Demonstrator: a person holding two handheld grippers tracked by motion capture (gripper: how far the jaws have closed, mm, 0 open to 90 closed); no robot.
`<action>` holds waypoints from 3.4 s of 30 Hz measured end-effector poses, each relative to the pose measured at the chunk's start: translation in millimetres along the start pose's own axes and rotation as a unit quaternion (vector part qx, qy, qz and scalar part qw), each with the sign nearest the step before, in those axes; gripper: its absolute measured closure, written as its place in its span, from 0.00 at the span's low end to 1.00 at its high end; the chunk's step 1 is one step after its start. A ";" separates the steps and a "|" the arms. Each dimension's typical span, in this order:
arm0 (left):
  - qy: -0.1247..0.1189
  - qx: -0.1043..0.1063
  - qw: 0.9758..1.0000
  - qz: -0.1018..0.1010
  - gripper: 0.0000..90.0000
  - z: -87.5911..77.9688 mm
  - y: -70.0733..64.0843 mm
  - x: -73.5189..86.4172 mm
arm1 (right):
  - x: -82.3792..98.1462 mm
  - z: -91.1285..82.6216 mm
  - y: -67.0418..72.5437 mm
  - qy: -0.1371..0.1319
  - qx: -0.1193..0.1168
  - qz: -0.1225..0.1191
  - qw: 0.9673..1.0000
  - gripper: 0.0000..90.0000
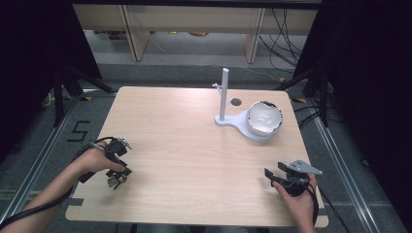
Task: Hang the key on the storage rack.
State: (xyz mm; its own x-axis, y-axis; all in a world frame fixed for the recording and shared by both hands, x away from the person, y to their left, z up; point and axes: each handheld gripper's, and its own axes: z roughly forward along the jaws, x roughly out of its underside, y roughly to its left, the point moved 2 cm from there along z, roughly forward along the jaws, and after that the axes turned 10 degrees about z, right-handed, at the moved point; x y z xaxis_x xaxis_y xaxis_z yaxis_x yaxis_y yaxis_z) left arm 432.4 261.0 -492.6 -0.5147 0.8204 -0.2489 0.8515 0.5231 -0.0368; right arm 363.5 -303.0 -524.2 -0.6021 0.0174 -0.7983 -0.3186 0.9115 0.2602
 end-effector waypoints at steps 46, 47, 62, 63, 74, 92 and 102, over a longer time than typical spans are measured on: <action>0.048 0.018 0.999 0.010 0.98 5.4 -11.3 -4.6 | -1.3 2.2 -2.4 0.002 -0.003 -0.017 1.000 0.40; 0.046 0.018 0.999 0.008 0.98 5.3 -11.6 -3.9 | -1.3 2.3 -2.2 0.003 -0.004 -0.017 1.000 0.40; -0.018 -0.003 1.000 -0.024 0.99 -5.9 -13.9 -0.8 | -0.2 2.1 0.7 0.011 0.000 -0.006 1.000 0.40; -0.028 -0.005 0.999 -0.028 0.99 -7.5 -14.0 -0.5 | -0.2 2.1 0.7 0.010 -0.001 -0.006 1.000 0.40; -0.115 -0.035 0.992 -0.047 0.99 -26.2 -10.0 -2.6 | -1.3 2.0 -1.3 0.009 -0.001 -0.022 1.000 0.41; -0.205 -0.073 0.972 -0.088 0.99 -43.8 -1.9 -21.7 | -1.2 2.3 -1.2 0.009 -0.001 -0.025 1.000 0.40; -0.249 -0.097 0.960 -0.087 0.99 -49.7 -7.3 -45.4 | -1.1 2.2 -1.1 0.009 -0.001 -0.025 1.000 0.41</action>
State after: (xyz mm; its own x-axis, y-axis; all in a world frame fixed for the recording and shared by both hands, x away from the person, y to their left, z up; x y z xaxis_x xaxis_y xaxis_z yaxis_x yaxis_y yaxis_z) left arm 444.7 231.4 -432.9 -0.4949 0.5299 -0.6887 0.6969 0.7155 0.0498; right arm 366.2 -303.2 -524.8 -0.5985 -0.0358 -0.8003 -0.3502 0.9102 0.2211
